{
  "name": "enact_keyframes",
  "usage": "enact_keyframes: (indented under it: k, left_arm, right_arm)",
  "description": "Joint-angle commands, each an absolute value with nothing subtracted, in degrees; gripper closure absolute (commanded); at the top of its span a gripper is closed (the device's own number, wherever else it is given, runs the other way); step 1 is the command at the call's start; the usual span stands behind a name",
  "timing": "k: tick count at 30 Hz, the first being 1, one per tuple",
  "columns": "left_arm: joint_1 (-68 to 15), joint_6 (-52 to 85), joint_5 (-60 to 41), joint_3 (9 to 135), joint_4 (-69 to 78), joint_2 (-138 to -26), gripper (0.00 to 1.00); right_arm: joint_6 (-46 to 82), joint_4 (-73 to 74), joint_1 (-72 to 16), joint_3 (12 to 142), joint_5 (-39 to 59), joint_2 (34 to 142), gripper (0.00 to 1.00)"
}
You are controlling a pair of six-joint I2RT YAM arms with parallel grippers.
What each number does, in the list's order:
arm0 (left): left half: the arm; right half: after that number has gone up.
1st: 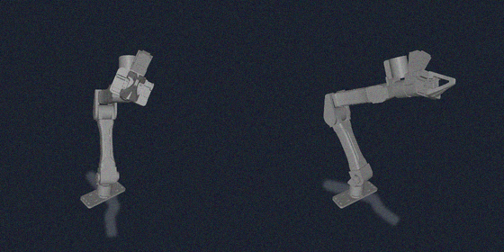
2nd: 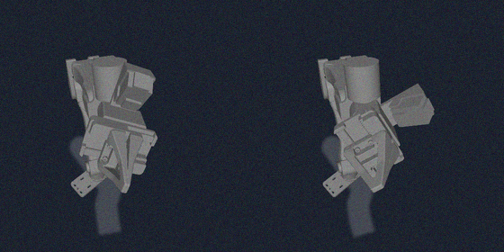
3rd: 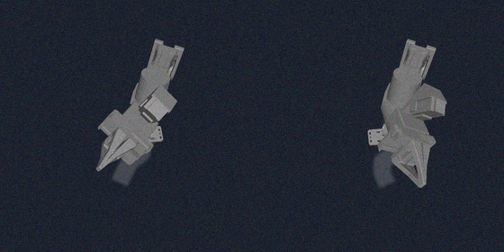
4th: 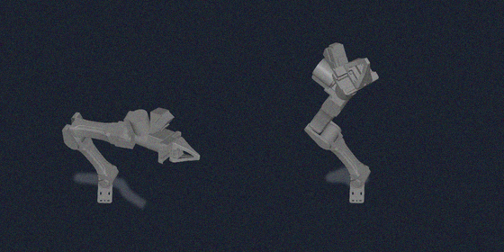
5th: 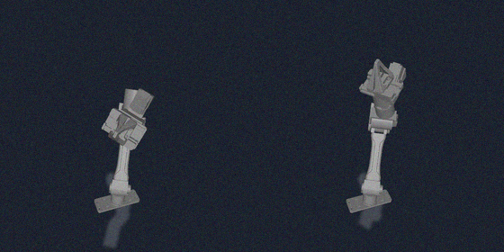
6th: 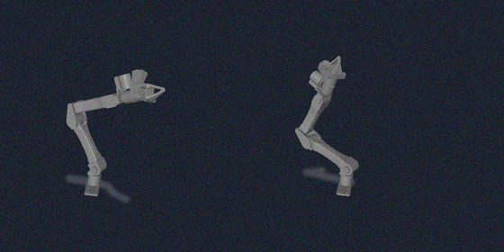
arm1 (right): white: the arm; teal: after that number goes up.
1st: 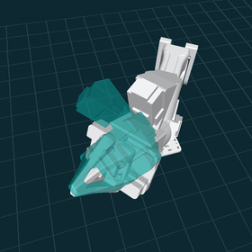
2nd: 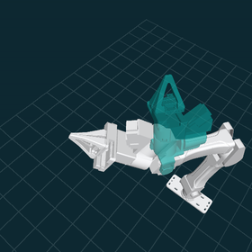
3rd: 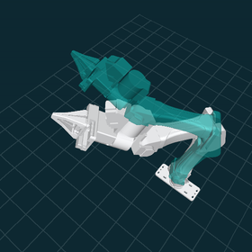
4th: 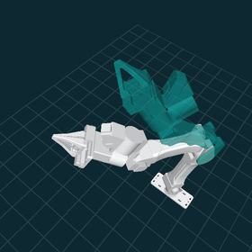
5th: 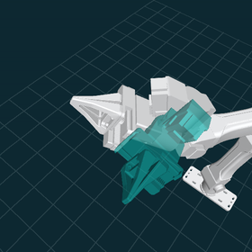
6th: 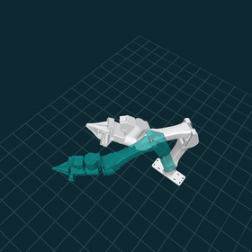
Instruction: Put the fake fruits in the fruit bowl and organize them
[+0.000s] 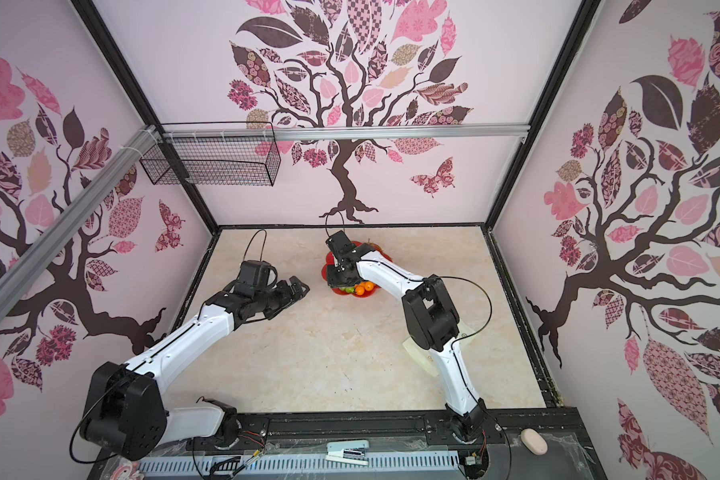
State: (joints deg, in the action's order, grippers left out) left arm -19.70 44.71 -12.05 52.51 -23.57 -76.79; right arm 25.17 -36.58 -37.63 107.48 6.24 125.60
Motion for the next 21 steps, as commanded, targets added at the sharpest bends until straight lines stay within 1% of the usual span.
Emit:
enact_keyframes:
  k: [1,21]
  left_arm:
    - [-21.0,43.8,-11.3,55.9,-21.4,-78.1,0.02]
    - [-21.2,42.9,-11.6,54.6,-21.1,-78.9,0.02]
  right_arm:
    - [26.5,-36.1,-37.2,107.5,7.0,123.1,0.66]
    - [26.4,-38.9,-35.6,115.9,8.3,133.0,0.65]
